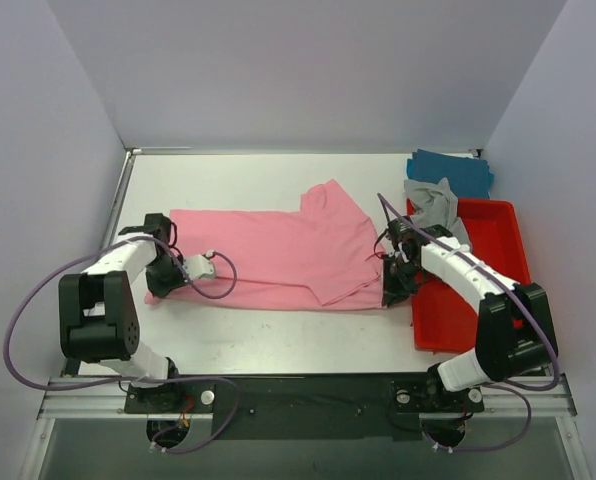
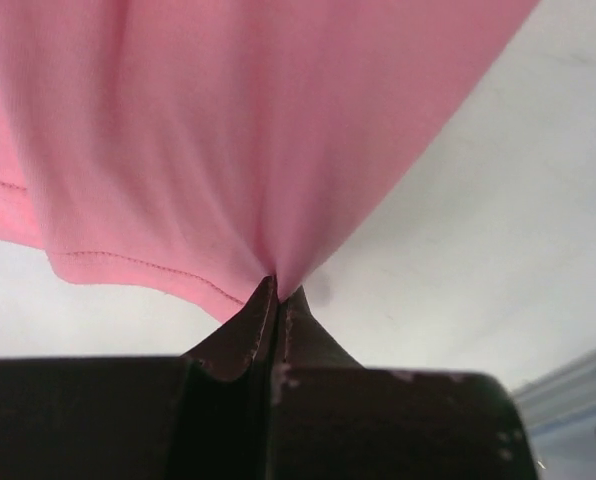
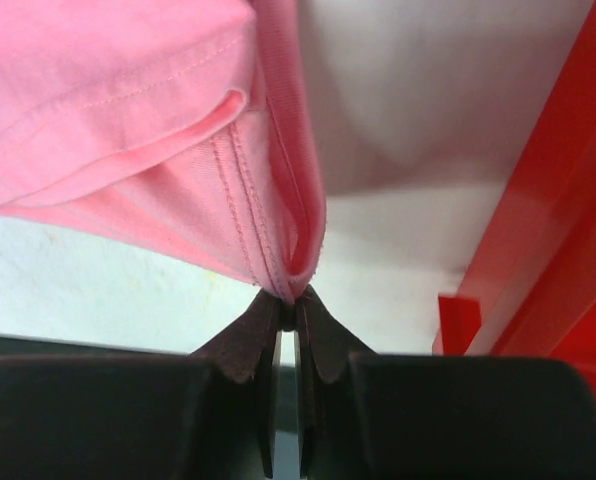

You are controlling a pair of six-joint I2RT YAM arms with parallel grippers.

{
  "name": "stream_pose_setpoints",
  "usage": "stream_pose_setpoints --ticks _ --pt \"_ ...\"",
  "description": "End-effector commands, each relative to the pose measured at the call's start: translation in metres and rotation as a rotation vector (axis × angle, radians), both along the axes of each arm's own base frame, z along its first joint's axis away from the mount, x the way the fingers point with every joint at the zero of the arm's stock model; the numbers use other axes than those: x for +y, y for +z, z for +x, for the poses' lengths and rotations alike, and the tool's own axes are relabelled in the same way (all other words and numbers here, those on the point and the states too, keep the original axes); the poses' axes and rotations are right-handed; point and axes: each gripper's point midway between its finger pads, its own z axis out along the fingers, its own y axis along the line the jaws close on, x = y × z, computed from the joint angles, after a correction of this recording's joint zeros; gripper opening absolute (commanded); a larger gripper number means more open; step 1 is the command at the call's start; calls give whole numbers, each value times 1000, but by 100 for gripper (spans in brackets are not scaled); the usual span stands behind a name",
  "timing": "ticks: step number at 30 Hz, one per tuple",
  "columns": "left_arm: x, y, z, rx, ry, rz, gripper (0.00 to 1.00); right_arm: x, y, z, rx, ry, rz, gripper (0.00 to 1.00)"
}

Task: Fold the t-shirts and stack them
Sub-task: Fold the flattened tshirt in 1/3 of the way, then grap the side of the flattened tshirt furthest away from the robot with both arms

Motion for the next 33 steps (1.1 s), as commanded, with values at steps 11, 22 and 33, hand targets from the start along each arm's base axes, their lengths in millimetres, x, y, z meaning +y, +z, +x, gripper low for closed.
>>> stream_pose_setpoints --ticks 11,22,33 --pt "-21 57 -114 434 -7 -68 81 -13 49 -116 334 33 -34 39" --pt "-33 107 102 -94 321 -297 81 34 138 84 -246 219 13 56" --pt "-15 49 181 -109 564 -328 77 39 59 257 -317 188 -153 54"
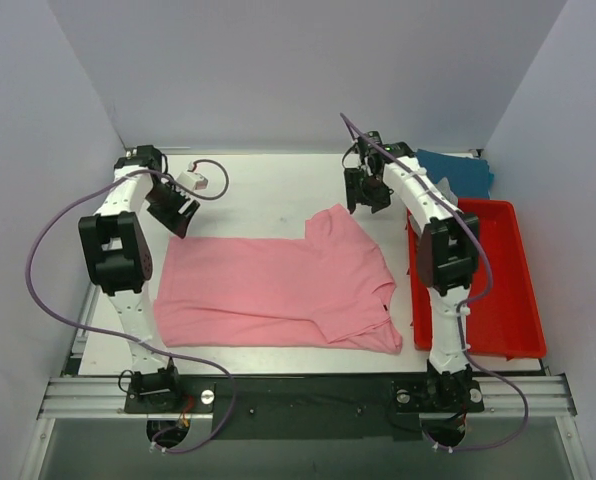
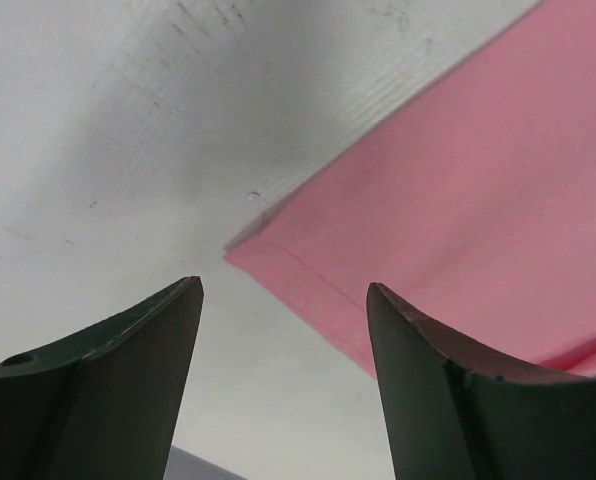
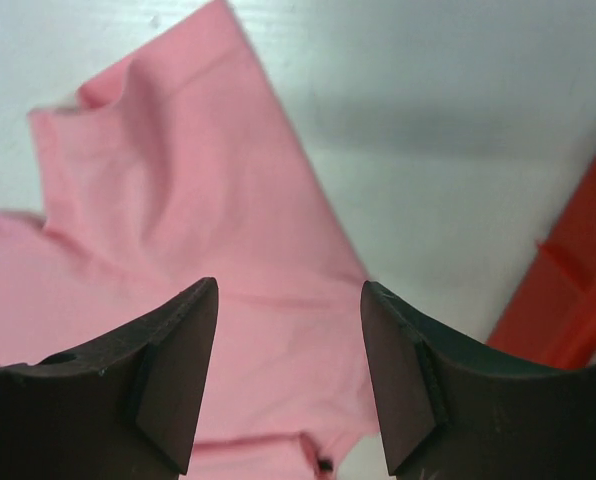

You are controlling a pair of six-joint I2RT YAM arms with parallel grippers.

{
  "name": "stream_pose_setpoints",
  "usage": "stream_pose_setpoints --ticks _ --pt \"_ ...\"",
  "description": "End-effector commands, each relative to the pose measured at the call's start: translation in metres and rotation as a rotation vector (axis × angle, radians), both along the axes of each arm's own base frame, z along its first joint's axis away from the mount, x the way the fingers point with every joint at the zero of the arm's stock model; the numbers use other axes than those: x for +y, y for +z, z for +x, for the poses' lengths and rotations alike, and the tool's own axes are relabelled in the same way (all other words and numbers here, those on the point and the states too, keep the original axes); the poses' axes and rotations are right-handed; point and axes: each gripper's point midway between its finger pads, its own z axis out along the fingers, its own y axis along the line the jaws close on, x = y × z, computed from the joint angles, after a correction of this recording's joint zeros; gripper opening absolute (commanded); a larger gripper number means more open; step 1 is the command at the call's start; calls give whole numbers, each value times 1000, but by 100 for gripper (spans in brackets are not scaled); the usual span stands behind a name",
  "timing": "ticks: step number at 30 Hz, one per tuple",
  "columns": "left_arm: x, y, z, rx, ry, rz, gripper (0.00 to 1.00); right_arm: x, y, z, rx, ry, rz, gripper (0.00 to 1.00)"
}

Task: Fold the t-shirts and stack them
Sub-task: Grap the side of the flattened tshirt furthest away from the robot with both arms

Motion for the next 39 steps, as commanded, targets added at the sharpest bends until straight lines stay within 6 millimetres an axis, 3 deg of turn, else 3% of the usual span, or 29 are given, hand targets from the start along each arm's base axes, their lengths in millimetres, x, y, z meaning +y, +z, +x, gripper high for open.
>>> stream_pose_setpoints --ticks 1,2,3,4,7,11,13,14,17,20,24,26,27,29,32,33,34,35,36,37,38,39 --pt "6 -1 23 -41 112 -44 78 -4 -34 36 13 14 -47 54" --pt "7 -4 27 -45 127 -40 79 1 -34 43 2 17 -31 55" --pt "5 -9 26 -27 147 -54 79 5 -53 44 39 19 -22 55" --pt "6 -10 26 -16 159 -60 79 9 -58 46 44 20 -12 55" --pt "7 -19 23 25 198 -83 81 18 -87 36 113 32 -13 55" --pt "15 -38 15 99 214 -58 84 19 -111 16 191 28 -32 52" --pt "16 -44 13 123 216 -57 84 21 -117 10 220 34 -20 38" --pt "16 -47 14 122 218 -58 84 22 -120 6 233 35 -14 24" --pt "14 -53 17 128 197 -72 84 26 -111 3 230 45 17 2" --pt "14 -59 10 165 157 -70 82 27 -89 7 188 49 34 0" --pt "5 -61 -14 259 81 -109 54 31 -59 6 144 53 84 0" --pt "-7 -44 -30 284 23 -181 44 34 -43 3 124 53 121 0" --pt "-10 -41 -41 317 8 -197 33 34 -40 0 124 51 125 0" --pt "-13 -27 -49 317 -21 -209 0 32 -28 -7 113 49 130 0" --pt "-18 0 -47 253 -43 -232 0 28 -8 -21 87 45 147 0" --pt "-19 6 -42 219 -44 -235 0 26 -13 -30 109 42 144 0" --pt "-21 19 -40 180 -43 -238 0 26 -2 -35 90 44 158 0" --pt "-21 25 -37 154 -47 -238 0 23 -9 -48 123 38 151 0" --pt "-21 37 -37 122 -52 -229 0 23 4 -54 99 42 159 0" --pt "-20 40 -38 112 -59 -219 0 19 -3 -70 134 33 153 0" --pt "-15 48 -41 91 -65 -186 0 17 4 -80 128 30 160 0" --pt "-12 42 -49 101 -84 -167 0 12 3 -98 144 22 159 0"
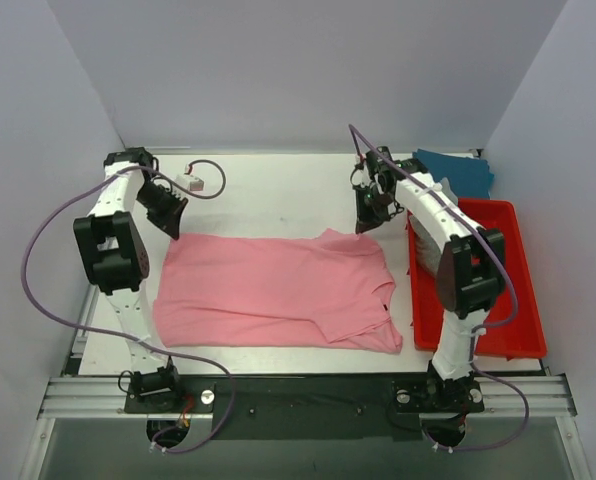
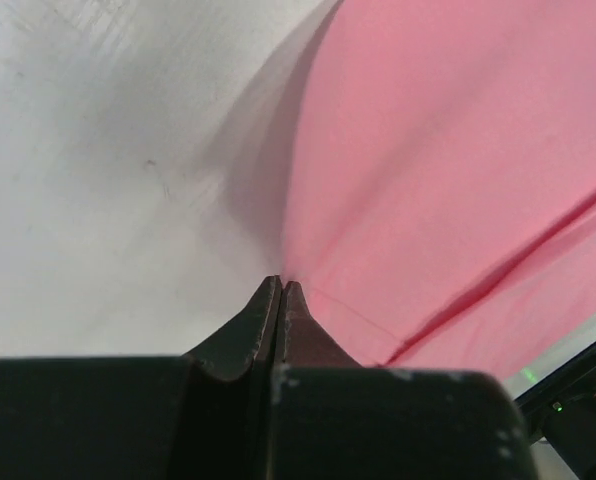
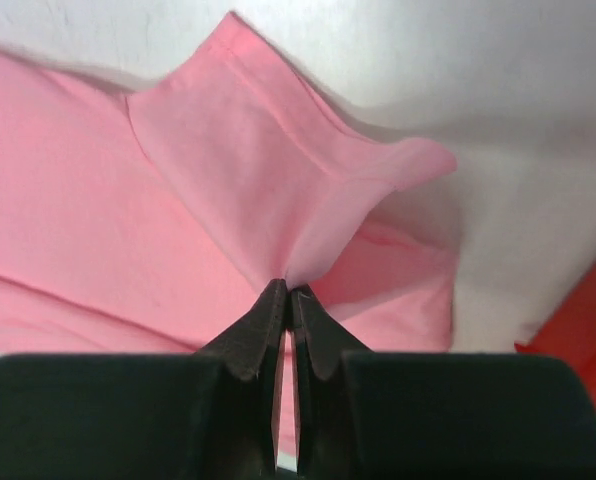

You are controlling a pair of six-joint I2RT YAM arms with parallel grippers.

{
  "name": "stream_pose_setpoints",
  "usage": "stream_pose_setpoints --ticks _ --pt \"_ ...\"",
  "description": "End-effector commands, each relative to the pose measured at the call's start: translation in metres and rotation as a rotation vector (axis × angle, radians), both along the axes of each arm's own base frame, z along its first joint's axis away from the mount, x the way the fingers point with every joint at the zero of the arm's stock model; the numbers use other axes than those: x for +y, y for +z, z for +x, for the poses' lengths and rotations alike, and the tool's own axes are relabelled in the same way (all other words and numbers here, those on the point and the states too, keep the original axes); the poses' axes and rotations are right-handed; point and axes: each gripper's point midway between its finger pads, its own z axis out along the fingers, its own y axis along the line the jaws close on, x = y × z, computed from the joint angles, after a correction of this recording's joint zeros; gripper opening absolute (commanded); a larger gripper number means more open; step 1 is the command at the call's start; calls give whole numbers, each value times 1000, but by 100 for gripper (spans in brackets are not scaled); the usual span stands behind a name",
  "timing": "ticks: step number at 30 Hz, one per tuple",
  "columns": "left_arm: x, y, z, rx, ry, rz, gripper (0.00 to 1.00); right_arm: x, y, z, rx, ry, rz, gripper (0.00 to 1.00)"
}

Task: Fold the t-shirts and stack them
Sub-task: Grap the side of the flattened tshirt furthest away from the robot with both arms, then fold the other side of the tshirt into a rectangle

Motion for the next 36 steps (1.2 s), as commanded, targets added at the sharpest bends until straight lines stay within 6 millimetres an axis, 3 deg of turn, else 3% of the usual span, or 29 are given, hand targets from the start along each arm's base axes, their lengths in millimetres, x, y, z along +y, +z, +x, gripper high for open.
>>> stream_pose_setpoints --ticks 1,4,5,6,7,12,15,17,21,23,26,27,28,30,32,35,36 --pt "5 53 -28 -103 -76 45 0 -12 8 -69 82 -22 13 0" --pt "21 46 -53 -102 -154 149 0 -18 8 -107 102 -33 15 0" --pt "25 42 -64 -97 -167 181 0 -21 -4 -122 137 -32 2 0" --pt "29 40 -67 -99 -186 211 0 -20 -1 -129 129 -36 9 0" --pt "30 38 -72 -103 -188 223 0 -23 -10 -140 160 -53 -1 0" --pt "36 34 -87 -113 -233 262 0 -31 -23 -177 207 -79 -21 0" --pt "41 9 -95 -84 -246 290 0 -48 -46 -200 267 -100 -88 0" --pt "43 -3 -92 -79 -244 306 0 -52 -55 -205 285 -108 -109 0" --pt "47 0 -66 -148 -201 335 0 -53 -56 -196 259 -121 -122 0" --pt "45 16 -39 -242 -157 332 0 -52 -45 -177 211 -125 -120 0" --pt "33 49 10 -430 -96 287 0 -46 -16 -133 118 -142 -86 0" --pt "25 54 18 -461 -79 266 0 -49 -18 -124 128 -154 -86 0" --pt "23 60 29 -495 -73 264 0 -47 -7 -108 95 -158 -70 0" --pt "16 58 35 -495 -79 263 0 -50 -5 -94 97 -162 -70 0" --pt "14 51 29 -457 -86 263 0 -51 -4 -96 120 -153 -81 0" --pt "20 43 8 -424 -108 274 0 -43 -11 -124 162 -110 -70 0" --pt "20 30 -7 -390 -135 280 0 -42 -14 -133 180 -120 -62 0"
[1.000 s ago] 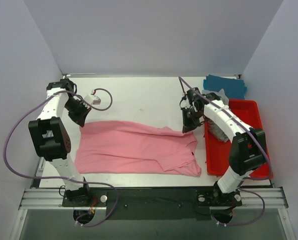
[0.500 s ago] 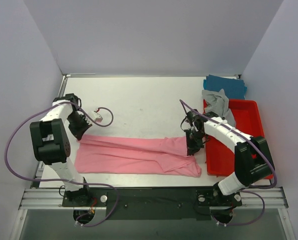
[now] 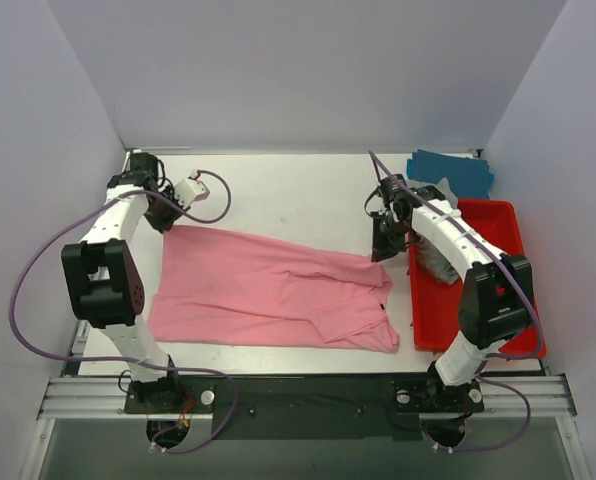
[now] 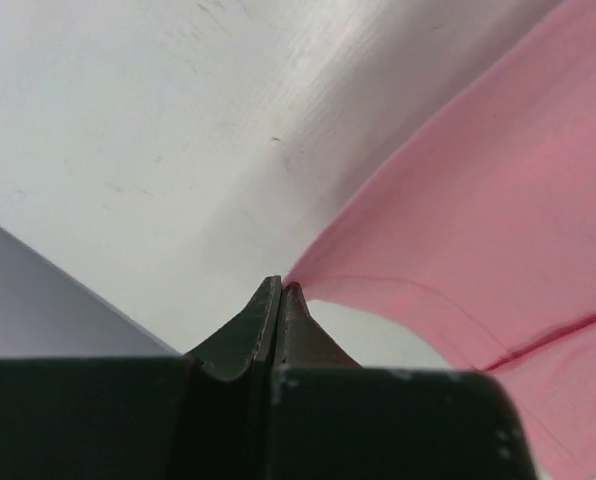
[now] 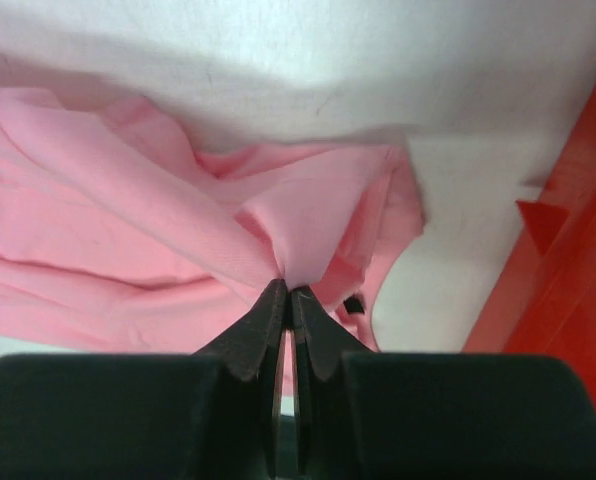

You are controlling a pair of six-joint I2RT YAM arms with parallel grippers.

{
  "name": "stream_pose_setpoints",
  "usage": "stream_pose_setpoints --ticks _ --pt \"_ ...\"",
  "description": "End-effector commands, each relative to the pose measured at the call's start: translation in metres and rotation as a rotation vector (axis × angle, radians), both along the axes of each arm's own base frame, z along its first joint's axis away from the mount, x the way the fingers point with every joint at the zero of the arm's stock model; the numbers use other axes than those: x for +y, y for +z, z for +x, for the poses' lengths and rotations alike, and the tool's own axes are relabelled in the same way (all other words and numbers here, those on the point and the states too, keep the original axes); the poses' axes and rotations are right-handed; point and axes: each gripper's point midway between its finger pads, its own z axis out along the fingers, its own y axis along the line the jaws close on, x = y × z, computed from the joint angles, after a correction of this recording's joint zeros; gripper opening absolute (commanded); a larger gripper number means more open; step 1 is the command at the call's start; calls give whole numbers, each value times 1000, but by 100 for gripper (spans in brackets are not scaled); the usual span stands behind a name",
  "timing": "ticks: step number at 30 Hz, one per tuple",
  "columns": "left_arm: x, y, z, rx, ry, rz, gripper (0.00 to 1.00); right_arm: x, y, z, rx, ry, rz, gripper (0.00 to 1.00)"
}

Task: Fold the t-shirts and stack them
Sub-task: Fold the other side of the tshirt into a rectangle, then rotate the tshirt 90 degrees

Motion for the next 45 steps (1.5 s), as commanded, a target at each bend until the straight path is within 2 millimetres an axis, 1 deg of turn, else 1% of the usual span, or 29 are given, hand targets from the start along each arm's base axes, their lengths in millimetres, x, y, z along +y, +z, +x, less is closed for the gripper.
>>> stream_pose_setpoints --ticks 1,2,3,4,5,6,7,8,9,11,12,16,20,26,29,30,33,34,35,36,37,38,39,40,41,42,43,44,45 --pt "8 -25 -39 78 -14 23 0 6 -13 -65 154 57 0 0" --pt "12 -28 -46 88 -28 43 0 12 -16 -76 175 61 13 0" --pt "17 -34 -60 114 -25 56 0 10 -21 -89 194 61 9 0" --pt "19 -35 -66 129 -42 66 0 12 -25 -98 213 58 12 0" --pt "24 -40 -77 158 -42 74 0 7 -32 -112 235 52 4 0" --pt "26 -44 -84 183 -62 87 0 7 -34 -116 243 39 6 0" --pt "30 -52 -95 220 -64 109 0 2 -40 -126 258 32 1 0" --pt "35 -56 -96 222 -75 139 0 -1 -43 -129 263 25 -12 0" --pt "37 -65 -99 228 -78 157 0 -6 -49 -137 283 18 -29 0" --pt "40 -73 -100 227 -83 173 0 -12 -57 -144 310 -2 -58 0" --pt "45 -74 -101 235 -74 198 0 -12 -60 -146 323 -3 -60 0" --pt "44 -73 -97 235 -74 198 0 -12 -67 -146 332 0 -68 0" --pt "45 -66 -95 237 -83 196 0 -13 -65 -144 323 6 -72 0" --pt "39 -65 -117 311 -117 172 0 -16 -68 -152 346 -6 -80 0" --pt "37 -59 -127 335 -119 168 0 -18 -68 -153 338 -15 -88 0" --pt "33 -57 -129 335 -126 145 0 -19 -68 -153 336 -14 -91 0" --pt "35 -59 -137 364 -139 158 0 -21 -73 -156 357 -5 -104 0" --pt "34 -61 -143 388 -153 153 6 -22 -73 -157 366 -7 -109 1" --pt "34 -62 -146 399 -171 154 26 -23 -73 -157 361 -8 -117 11" --pt "34 -58 -153 422 -177 150 35 -24 -70 -157 360 -11 -121 17" --pt "34 -55 -155 433 -196 152 57 -25 -65 -153 331 -13 -123 30" --pt "34 -46 -156 437 -207 153 63 -27 -60 -153 328 -18 -133 36" --pt "34 -40 -157 444 -225 154 67 -25 -49 -145 288 -19 -125 46" --pt "35 -25 -158 458 -236 150 68 -26 -41 -144 281 -17 -129 48" --pt "30 -19 -156 452 -255 125 69 -22 -25 -132 226 -12 -111 50" --pt "27 -1 -151 442 -267 107 69 -20 -17 -131 209 1 -105 51" --pt "17 12 -137 398 -281 61 69 -14 -1 -119 146 6 -77 51" --pt "9 17 -139 406 -272 25 68 -13 4 -112 112 2 -78 51" --pt "-1 21 -127 373 -255 -19 63 -10 13 -101 66 -4 -64 51"
